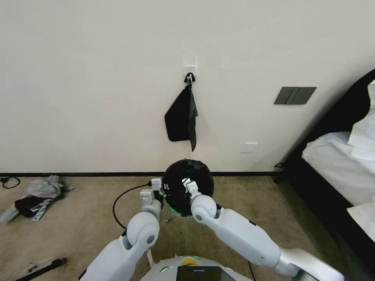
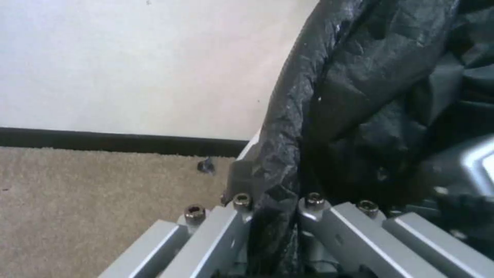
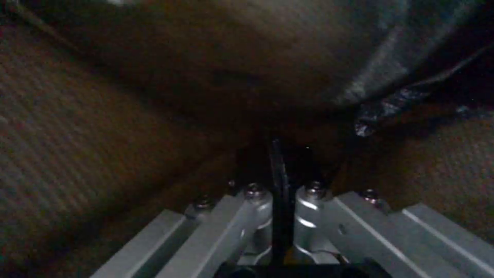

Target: Place a trash bag onto the trash bin.

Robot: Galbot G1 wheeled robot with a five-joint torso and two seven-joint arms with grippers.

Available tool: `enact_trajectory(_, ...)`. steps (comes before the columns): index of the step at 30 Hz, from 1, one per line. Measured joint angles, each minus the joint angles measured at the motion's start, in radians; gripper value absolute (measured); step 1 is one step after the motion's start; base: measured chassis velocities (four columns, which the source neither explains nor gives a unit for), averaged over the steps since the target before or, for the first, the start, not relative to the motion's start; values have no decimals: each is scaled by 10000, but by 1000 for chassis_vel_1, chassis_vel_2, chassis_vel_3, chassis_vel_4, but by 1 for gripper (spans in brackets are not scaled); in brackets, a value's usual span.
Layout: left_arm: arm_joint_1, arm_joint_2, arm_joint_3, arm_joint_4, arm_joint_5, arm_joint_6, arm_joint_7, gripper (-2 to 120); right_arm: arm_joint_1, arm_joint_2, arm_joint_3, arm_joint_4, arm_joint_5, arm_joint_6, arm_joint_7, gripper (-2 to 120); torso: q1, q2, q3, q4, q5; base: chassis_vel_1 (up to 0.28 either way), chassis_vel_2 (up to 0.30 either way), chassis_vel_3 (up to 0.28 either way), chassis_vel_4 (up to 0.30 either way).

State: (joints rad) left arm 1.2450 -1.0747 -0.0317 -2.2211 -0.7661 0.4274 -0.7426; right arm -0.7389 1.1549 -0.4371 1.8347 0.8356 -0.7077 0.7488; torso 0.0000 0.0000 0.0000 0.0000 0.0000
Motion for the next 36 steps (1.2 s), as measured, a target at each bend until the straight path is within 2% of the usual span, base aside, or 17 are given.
enact_trajectory(11,241,-16,-39,-174,63,2,40,1,222,559,-151,-848,-191,8,-25,0,0,0,0,0,0,0,0,0,0)
enact_trajectory(36,609,159,-166,-635,51,-17,193,1,372,857,-41,-1808,-199,28,-300,0,0,0,0,0,0,0,0,0,0)
